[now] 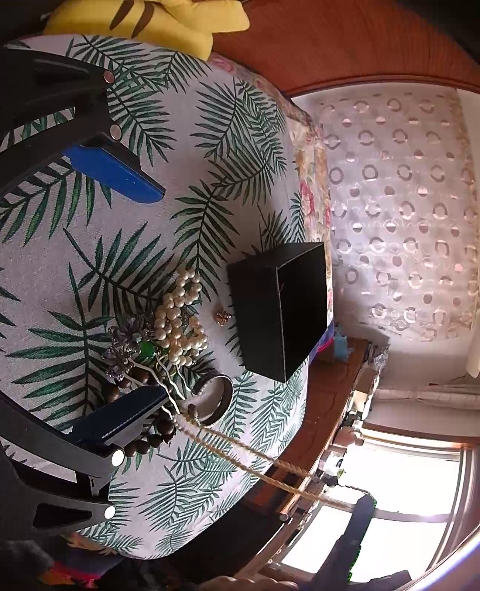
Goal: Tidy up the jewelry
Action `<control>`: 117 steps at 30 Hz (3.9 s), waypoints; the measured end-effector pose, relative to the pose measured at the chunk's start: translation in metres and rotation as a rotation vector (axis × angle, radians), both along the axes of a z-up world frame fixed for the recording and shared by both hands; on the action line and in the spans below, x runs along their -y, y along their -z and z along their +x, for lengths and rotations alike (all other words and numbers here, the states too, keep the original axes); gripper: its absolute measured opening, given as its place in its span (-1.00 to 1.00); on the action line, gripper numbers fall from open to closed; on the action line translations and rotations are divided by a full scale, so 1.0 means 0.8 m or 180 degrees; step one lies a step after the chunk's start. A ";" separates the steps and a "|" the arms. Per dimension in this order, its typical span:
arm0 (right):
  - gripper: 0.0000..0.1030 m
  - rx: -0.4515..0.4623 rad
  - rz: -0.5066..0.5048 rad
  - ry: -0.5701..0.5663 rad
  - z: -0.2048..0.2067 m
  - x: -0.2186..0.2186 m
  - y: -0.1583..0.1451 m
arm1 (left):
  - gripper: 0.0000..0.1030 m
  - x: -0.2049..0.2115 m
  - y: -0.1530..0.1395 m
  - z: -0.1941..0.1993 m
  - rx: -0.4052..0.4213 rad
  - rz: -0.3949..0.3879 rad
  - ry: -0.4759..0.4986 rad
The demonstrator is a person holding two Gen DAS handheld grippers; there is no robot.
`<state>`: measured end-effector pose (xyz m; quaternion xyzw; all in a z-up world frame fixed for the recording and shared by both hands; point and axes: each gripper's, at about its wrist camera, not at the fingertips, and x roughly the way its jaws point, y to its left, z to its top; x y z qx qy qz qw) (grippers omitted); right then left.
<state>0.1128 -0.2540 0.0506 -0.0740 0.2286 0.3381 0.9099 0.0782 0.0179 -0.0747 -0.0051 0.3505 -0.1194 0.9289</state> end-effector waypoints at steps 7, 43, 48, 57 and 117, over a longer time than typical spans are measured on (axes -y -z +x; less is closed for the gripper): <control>-0.91 0.0111 0.0018 0.0150 -0.002 0.025 -0.022 | 0.85 0.022 -0.007 0.017 0.0001 0.0051 0.0141; -0.90 -0.0036 0.0030 0.0423 0.035 0.071 -0.001 | 0.13 0.135 -0.002 0.119 -0.0483 0.0522 0.0816; -0.90 0.0080 0.0066 0.0362 0.041 0.057 -0.026 | 0.13 0.105 -0.038 0.124 -0.0291 0.0359 0.0654; -0.90 0.0242 0.0104 0.0248 0.070 0.017 -0.074 | 0.13 0.068 -0.077 0.145 -0.0092 0.0342 0.0455; -0.22 -0.0790 -0.0347 -0.0089 0.058 -0.060 0.127 | 0.78 -0.031 -0.014 0.006 0.0023 -0.0014 -0.0084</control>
